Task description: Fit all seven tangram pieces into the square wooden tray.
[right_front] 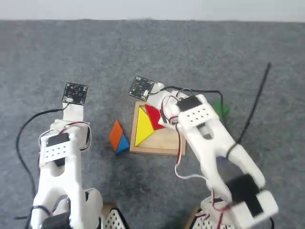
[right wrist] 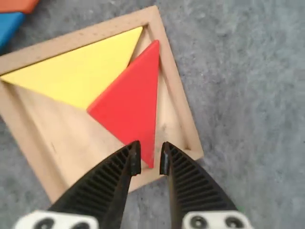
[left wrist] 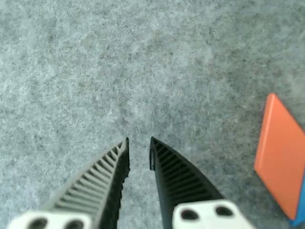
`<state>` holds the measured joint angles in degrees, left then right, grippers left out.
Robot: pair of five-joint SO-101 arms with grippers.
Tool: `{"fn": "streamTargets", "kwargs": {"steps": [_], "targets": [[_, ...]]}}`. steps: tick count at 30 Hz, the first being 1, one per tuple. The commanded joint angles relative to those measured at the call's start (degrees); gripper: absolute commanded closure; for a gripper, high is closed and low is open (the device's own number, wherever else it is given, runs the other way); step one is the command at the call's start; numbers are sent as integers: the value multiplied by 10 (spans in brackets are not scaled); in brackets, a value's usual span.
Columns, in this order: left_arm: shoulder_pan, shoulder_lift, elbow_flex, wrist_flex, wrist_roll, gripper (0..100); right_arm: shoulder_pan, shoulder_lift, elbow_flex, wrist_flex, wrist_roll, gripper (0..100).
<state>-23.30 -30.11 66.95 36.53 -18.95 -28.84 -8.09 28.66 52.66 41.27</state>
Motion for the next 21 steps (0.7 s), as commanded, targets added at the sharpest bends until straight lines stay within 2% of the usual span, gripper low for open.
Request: {"fn": "streamTargets", "kwargs": {"steps": [1,7,10,13,16,21], "targets": [[-2,-16,-1,-13,-7,930,-20,-48,33,-7,-4,921],[-2,-16,-1,-13,-7,930,-51,36,39,-56,-3,920],[-2,-16,-1,-12,-7,930,-41,88,3,-57,0,920],[-2,-16,-1,-12,-7,930,-14,122,-22,-56,48,919],[-2,-16,-1,-12,-7,930,7,124,-27,-58,77,920],[-2,-16,-1,-12,-7,930,14,107,-26,-58,80,922]]}}
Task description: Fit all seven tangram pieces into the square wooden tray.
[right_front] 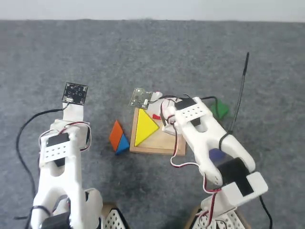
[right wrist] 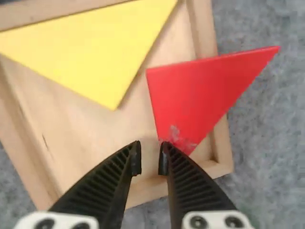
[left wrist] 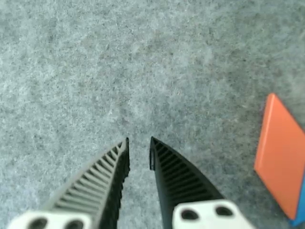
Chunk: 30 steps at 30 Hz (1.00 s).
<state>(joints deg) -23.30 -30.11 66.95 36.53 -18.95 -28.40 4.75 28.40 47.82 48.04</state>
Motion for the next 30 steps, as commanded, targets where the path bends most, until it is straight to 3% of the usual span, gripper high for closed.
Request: {"fn": "streamTargets", "kwargs": {"steps": [1,7,10,14,19,30], "targets": [[-2,-16,-1,-12,-7,930,9,-27,-22,-8,13,922],[-2,-16,-1,-12,-7,930,10,-98,-8,19,26,923],[-2,-16,-1,-12,-7,930,10,-119,-20,-2,-24,920],[-2,-16,-1,-12,-7,930,10,-78,-33,-115,-152,920],[-2,-16,-1,-12,-7,930,22,30,-98,-171,-175,923],[-2,-16,-1,-12,-7,930,13,212,-305,-55,-172,923]]}}
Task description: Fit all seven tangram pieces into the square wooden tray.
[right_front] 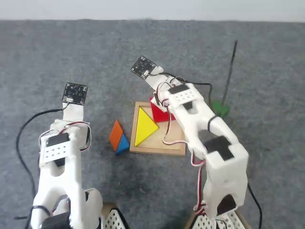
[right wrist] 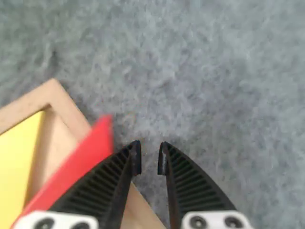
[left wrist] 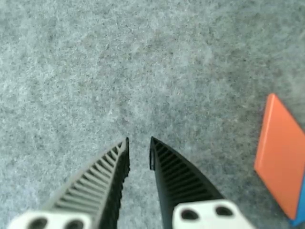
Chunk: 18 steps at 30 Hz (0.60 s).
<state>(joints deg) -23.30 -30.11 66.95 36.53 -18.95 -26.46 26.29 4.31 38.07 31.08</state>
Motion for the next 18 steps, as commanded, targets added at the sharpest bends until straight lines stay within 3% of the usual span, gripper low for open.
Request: {"fn": "streamTargets", "kwargs": {"steps": [1,8,13,18], "targets": [[-2,-16,-1,-12,-7,930,-10,-2,-74,57,-2,923],[-2,-16,-1,-12,-7,930,-46,1,-83,75,1,923],[-2,-16,-1,-12,-7,930,-70,2,-83,80,50,923],[-2,-16,-1,-12,-7,930,-58,-6,-84,80,55,923]]}}
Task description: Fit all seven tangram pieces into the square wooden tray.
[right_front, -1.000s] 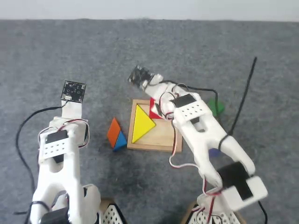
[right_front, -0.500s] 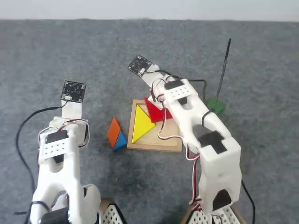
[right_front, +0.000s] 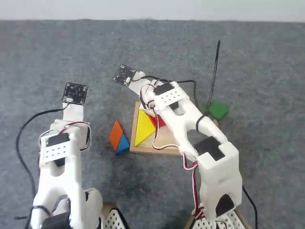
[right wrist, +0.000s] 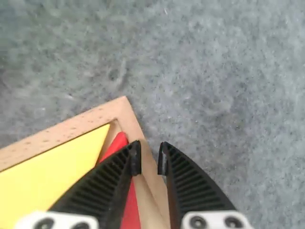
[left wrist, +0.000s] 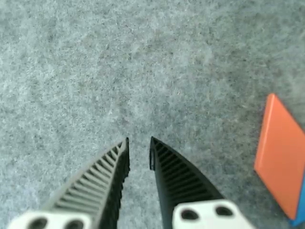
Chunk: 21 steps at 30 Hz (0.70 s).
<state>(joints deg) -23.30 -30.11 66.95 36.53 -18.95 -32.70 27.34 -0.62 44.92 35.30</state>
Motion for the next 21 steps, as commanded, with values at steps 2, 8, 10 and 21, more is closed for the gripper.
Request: {"fn": "streamTargets", "kwargs": {"steps": [2,8,10,21], "targets": [[-2,-16,-1,-12,-7,930,17,-37,-32,21,12,923],[-2,-16,-1,-12,-7,930,25,-201,4,146,12,923],[-2,-16,-1,-12,-7,930,24,-269,63,145,12,923],[-2,-16,-1,-12,-7,930,12,-418,379,7,13,924]]}}
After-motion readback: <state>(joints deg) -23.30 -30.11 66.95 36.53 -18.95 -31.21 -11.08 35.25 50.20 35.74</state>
